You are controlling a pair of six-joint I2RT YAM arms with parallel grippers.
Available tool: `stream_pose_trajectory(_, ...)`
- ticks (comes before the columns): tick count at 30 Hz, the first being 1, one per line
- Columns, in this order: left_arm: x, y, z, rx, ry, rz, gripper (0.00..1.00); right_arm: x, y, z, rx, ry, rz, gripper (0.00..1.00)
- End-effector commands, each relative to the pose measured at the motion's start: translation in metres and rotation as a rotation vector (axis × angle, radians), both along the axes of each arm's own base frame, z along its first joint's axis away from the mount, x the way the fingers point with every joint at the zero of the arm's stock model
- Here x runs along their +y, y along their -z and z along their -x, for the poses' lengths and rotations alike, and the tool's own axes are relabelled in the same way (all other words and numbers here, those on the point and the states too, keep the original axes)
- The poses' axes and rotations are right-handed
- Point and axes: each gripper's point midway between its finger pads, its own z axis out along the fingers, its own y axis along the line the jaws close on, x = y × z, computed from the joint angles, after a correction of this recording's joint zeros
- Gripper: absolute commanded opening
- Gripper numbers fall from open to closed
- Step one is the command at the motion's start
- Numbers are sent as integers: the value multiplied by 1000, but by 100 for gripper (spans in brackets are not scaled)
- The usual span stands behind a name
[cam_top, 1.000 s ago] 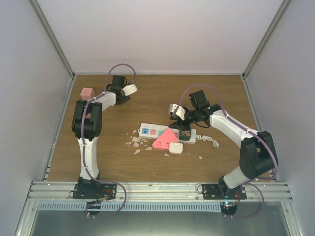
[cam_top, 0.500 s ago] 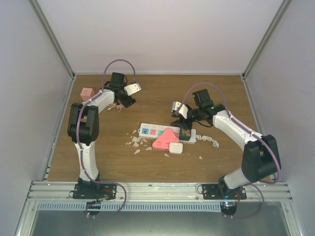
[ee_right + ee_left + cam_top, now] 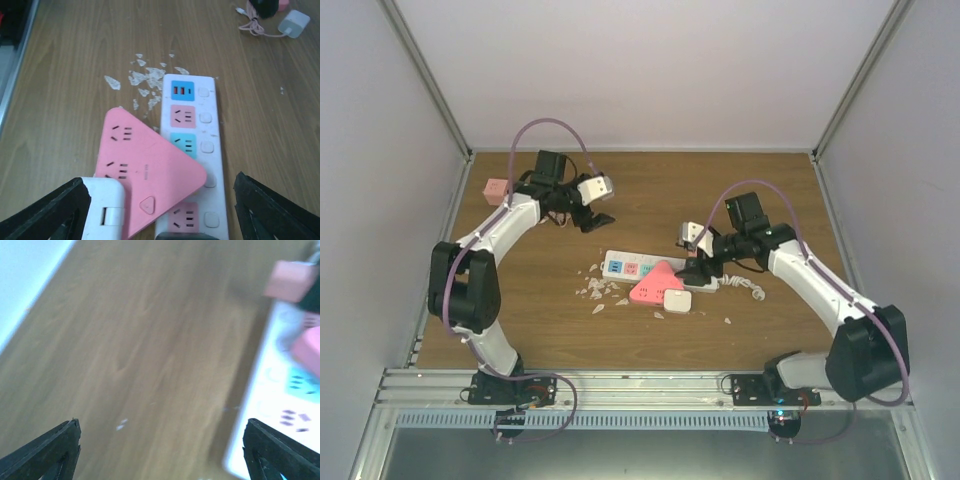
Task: Pull the plug off the socket
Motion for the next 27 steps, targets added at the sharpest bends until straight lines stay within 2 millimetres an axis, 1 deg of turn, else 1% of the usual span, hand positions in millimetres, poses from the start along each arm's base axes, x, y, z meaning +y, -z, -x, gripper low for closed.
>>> stream_pose_trajectory(1, -39, 2, 52, 124, 146, 121, 88, -4, 2, 31, 12, -89, -10, 83)
stream_pose_trajectory(4, -59, 10, 74, 168, 187, 139, 88, -7, 11, 42, 9, -104, 6, 90)
stream_pose_trajectory(5, -64, 13, 80, 178, 196, 140, 88, -8, 15, 43, 7, -88, 13, 92)
stream_pose_trajectory(6, -69, 15, 85, 188, 205, 141, 88, -9, 18, 44, -5, -77, 21, 98)
stream_pose_trajectory(7, -74, 18, 90, 198, 213, 145, 87, -10, 21, 45, -17, -67, 32, 99)
stream_pose_trajectory(12, -98, 39, 109, 223, 246, 113, 86, -11, 30, 52, -139, -32, 69, 100)
stream_pose_trajectory(15, -109, 47, 113, 252, 253, 104, 85, -13, 40, 55, -208, -19, 108, 100)
stream_pose_trajectory(21, -124, 61, 119, 295, 264, 86, 85, -7, 60, 62, -288, -36, 173, 100)
stream_pose_trajectory(27, -132, 73, 121, 307, 256, 65, 85, -3, 80, 70, -348, -52, 246, 100)
